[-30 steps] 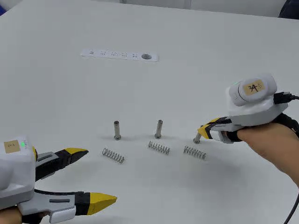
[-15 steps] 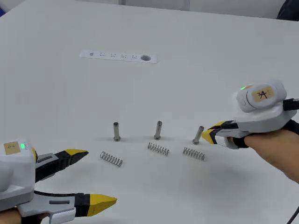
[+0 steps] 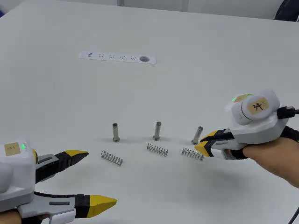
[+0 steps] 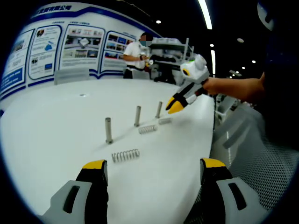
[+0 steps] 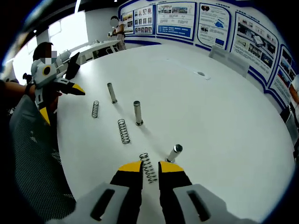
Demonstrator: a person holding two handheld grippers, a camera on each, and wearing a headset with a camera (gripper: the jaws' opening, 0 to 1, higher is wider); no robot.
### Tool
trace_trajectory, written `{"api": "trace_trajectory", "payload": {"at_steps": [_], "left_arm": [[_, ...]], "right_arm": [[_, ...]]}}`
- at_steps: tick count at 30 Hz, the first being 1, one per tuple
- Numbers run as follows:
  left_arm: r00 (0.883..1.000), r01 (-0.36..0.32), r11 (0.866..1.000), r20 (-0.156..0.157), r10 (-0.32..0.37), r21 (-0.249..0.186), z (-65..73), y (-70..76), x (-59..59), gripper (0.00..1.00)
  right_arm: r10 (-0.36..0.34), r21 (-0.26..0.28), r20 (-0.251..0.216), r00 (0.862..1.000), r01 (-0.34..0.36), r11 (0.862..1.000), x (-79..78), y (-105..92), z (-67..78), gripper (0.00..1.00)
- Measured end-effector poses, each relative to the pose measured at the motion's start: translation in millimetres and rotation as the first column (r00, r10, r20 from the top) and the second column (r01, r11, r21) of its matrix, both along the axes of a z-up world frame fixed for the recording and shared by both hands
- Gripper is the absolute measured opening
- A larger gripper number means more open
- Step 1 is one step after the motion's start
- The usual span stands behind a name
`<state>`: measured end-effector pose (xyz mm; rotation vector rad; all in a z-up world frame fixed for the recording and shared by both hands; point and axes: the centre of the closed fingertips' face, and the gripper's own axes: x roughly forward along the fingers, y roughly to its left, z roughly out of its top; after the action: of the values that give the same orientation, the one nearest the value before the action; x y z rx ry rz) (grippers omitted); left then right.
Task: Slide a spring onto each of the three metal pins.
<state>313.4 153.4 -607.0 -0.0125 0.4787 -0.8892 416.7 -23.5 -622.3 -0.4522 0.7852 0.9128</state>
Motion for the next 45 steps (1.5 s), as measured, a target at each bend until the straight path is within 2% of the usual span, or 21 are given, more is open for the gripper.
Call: {"api": "trace_trajectory", "payload": {"at_steps": [5, 13, 17, 28, 35, 39, 45], "left_arm": [[1.0, -0.006, 1.0, 0.001, 0.006, -0.002, 0.3, 1.1, 0.6, 0.82], [1.0, -0.014, 1.0, 0.001, 0.014, -0.002, 0.3, 2.3, 1.2, 0.82], [1.0, -0.016, 1.0, 0.001, 0.016, -0.004, 0.3, 2.4, 1.3, 0.82], [1.0, -0.019, 1.0, -0.002, 0.019, -0.007, 0.2, 2.2, 1.0, 0.82], [1.0, -0.022, 1.0, 0.0, 0.022, -0.007, 0.5, 2.8, 1.4, 0.82], [1.0, -0.022, 1.0, -0.001, 0.022, -0.007, 0.3, 2.8, 1.2, 0.82], [1.0, -0.021, 1.0, -0.003, 0.021, -0.007, -0.3, 2.8, 1.4, 0.82]], "right_arm": [[0.083, -0.043, -0.008, 0.997, -0.083, 0.996, -1.3, 10.2, -4.9, 0.14], [0.175, -0.119, -0.032, 0.984, -0.177, 0.977, 0.0, 20.5, -19.0, 0.14], [0.197, -0.135, -0.048, 0.979, -0.202, 0.97, 0.3, 22.2, -22.9, 0.14], [0.278, -0.209, -0.081, 0.957, -0.289, 0.934, -0.7, 22.4, -32.7, 0.14], [0.302, -0.225, -0.095, 0.949, -0.316, 0.922, 0.3, 22.6, -36.8, 0.13], [0.319, -0.243, -0.107, 0.942, -0.336, 0.91, -1.0, 21.8, -40.8, 0.12], [0.321, -0.236, -0.114, 0.94, -0.34, 0.91, 0.8, 22.9, -40.6, 0.12]]}}
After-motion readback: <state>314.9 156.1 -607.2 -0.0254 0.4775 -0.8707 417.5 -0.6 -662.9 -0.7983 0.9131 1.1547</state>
